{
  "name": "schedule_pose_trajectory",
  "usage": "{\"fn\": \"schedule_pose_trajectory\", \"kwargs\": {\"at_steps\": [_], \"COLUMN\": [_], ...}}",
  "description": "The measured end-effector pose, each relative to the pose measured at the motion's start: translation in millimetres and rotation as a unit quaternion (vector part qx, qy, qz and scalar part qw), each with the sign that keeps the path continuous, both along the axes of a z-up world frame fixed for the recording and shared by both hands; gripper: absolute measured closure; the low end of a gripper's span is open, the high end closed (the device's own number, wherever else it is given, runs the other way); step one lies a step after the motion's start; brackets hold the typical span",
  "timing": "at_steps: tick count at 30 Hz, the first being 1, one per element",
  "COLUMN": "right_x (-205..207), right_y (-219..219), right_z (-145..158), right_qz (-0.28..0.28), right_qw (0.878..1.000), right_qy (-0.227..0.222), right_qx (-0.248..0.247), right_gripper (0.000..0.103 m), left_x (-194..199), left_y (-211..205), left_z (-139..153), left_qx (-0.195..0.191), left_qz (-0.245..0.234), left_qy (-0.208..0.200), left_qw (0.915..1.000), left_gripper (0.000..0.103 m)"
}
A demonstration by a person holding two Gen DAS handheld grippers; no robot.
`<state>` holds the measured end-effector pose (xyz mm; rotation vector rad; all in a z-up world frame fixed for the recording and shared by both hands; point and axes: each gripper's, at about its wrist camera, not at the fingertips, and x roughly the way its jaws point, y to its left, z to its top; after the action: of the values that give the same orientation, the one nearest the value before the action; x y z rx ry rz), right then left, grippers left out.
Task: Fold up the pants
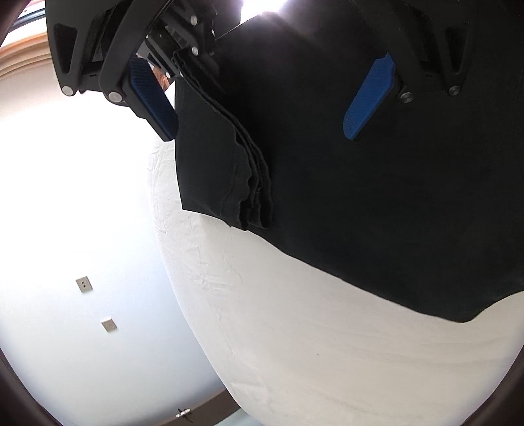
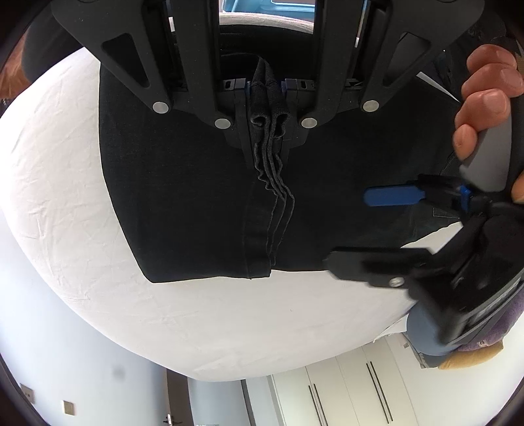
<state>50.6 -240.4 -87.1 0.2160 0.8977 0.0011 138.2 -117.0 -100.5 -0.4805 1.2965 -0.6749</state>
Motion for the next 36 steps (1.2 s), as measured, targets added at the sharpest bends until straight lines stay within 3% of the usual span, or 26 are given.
{"fn": "schedule_pose_trajectory", "kwargs": {"at_steps": [6,8,10,11,12,13,25,36], "right_x": [-18.3,-18.6,-23.1,-24.6,-27.2,-29.4,-45.9,-49.1], "right_y": [0.0,2.4,1.1,1.8,1.1,0.3,12.6,37.4], "right_z": [13.0,14.3,17.3,18.1,19.7,20.9,40.4,56.3], "right_qz": [0.007,0.009,0.012,0.013,0.014,0.014,0.045,0.086], "right_qw": [1.000,1.000,1.000,1.000,1.000,1.000,0.998,0.996], "right_qy": [-0.018,-0.021,-0.024,-0.025,-0.025,-0.026,-0.034,-0.022], "right_qx": [-0.007,-0.008,-0.009,-0.010,-0.010,-0.010,-0.020,-0.021], "right_gripper": [0.093,0.093,0.093,0.093,0.093,0.093,0.093,0.093], "left_x": [10.7,10.4,11.5,10.9,8.8,6.9,-1.1,8.3], "left_y": [-39.6,-48.6,-55.8,-59.3,-61.5,-62.7,-64.7,-26.6], "left_z": [-4.1,-5.7,-8.4,-10.5,-10.9,-10.5,26.7,37.7], "left_qx": [0.004,0.013,0.013,0.018,0.034,0.044,0.111,0.118], "left_qz": [-0.034,-0.040,-0.051,-0.058,-0.064,-0.067,-0.077,-0.057], "left_qy": [0.017,0.017,0.023,0.026,0.020,0.012,-0.077,-0.091], "left_qw": [0.9993,0.9990,0.9984,0.9978,0.9972,0.9967,0.9879,0.9872], "left_gripper": [0.001,0.010,0.048,0.061,0.084,0.091,0.095,0.095]}}
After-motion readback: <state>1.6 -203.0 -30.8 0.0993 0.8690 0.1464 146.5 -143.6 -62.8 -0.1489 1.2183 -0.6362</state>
